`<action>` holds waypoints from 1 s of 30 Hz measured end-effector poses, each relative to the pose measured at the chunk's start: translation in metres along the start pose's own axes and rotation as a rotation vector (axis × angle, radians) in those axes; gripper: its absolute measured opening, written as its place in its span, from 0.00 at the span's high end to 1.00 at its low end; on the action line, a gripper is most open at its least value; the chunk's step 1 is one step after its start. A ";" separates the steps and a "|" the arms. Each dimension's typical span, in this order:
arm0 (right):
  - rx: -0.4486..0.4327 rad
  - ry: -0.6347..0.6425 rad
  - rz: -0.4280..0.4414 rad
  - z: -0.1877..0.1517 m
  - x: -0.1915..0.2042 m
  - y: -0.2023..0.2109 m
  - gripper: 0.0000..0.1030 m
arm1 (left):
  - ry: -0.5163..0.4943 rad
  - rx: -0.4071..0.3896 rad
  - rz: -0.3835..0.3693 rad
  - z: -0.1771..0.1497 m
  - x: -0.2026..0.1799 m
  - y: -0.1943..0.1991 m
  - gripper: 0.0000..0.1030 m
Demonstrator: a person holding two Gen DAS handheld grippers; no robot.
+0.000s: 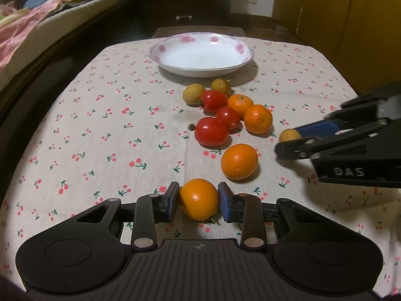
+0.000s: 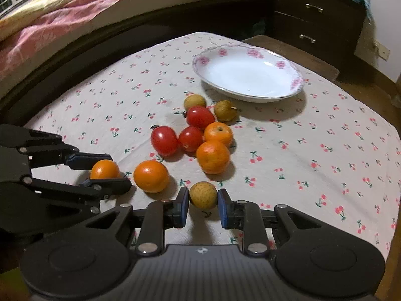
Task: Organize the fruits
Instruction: 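Grasp an orange with the left tool while the right tool grasps a brown round fruit, then carry the orange and brown fruit with both tools over the white bowl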
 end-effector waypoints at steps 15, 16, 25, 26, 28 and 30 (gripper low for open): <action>-0.098 -0.112 0.011 0.034 -0.021 0.021 0.69 | 0.108 -0.051 -0.057 0.056 0.011 0.008 0.60; -0.105 -0.116 0.008 0.039 -0.023 0.021 0.69 | 0.112 -0.060 -0.060 0.064 0.012 0.005 0.60; -0.157 -0.157 -0.017 0.092 -0.052 0.002 0.69 | 0.109 -0.110 -0.047 0.129 0.019 -0.024 0.60; -0.162 -0.160 -0.020 0.099 -0.056 -0.002 0.69 | 0.117 -0.113 -0.048 0.135 0.022 -0.027 0.60; -0.166 -0.163 -0.026 0.110 -0.062 -0.011 0.69 | 0.135 -0.115 -0.049 0.147 0.025 -0.038 0.60; -0.166 -0.167 -0.032 0.118 -0.068 -0.021 0.69 | 0.139 -0.117 -0.046 0.156 0.027 -0.047 0.60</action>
Point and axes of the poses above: each gripper's, at about its wrist camera, not at the fingertips, and y roughly against the way its jaws point, x to its left, z to its top, the point moved 6 cm from there along -y, roughly the way its jaws point
